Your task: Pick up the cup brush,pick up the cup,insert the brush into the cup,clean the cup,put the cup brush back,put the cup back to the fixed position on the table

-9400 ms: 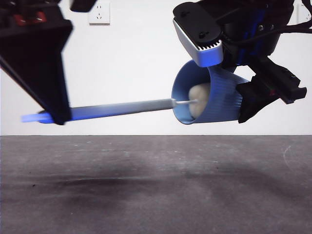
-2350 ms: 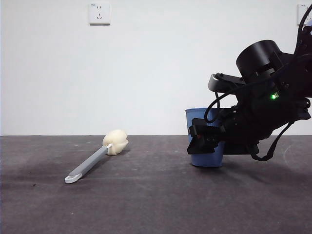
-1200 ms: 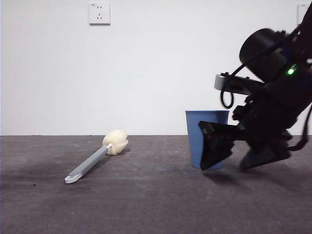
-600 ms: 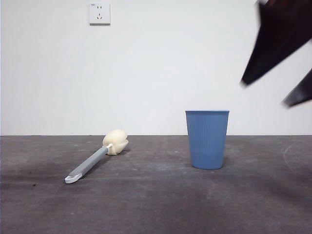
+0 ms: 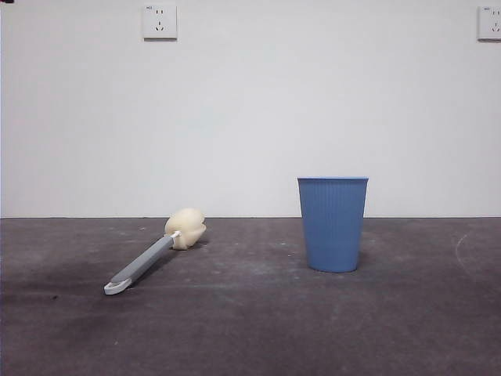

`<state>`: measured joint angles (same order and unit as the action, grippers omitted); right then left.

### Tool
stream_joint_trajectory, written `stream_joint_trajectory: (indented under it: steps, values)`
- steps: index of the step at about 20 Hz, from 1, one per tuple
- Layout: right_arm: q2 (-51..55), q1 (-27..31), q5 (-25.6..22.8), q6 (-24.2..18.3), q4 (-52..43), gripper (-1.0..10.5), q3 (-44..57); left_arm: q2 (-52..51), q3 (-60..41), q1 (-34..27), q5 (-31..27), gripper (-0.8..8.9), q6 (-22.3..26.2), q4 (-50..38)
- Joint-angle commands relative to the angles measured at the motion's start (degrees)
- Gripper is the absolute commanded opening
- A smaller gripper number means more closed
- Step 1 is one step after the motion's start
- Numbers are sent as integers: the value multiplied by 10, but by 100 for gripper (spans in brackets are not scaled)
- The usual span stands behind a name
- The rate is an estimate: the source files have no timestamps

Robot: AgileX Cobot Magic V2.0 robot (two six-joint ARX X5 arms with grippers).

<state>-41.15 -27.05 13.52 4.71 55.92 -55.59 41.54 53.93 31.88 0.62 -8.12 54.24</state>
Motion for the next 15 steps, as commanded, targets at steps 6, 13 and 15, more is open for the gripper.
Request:
stream_joint_trajectory:
  steps: [6, 13, 15]
  values:
    - [-20, -4, 76, -2, 9, -14, -1, -1, -3, -1, 11, -6, 7, -1]
    - [-20, -4, 72, 0, 12, 2, -1, -1, -3, -1, 9, -4, 7, -1]
    - [-20, -4, 72, -1, 15, 2, -1, -1, -3, -1, 9, -4, 7, -2]
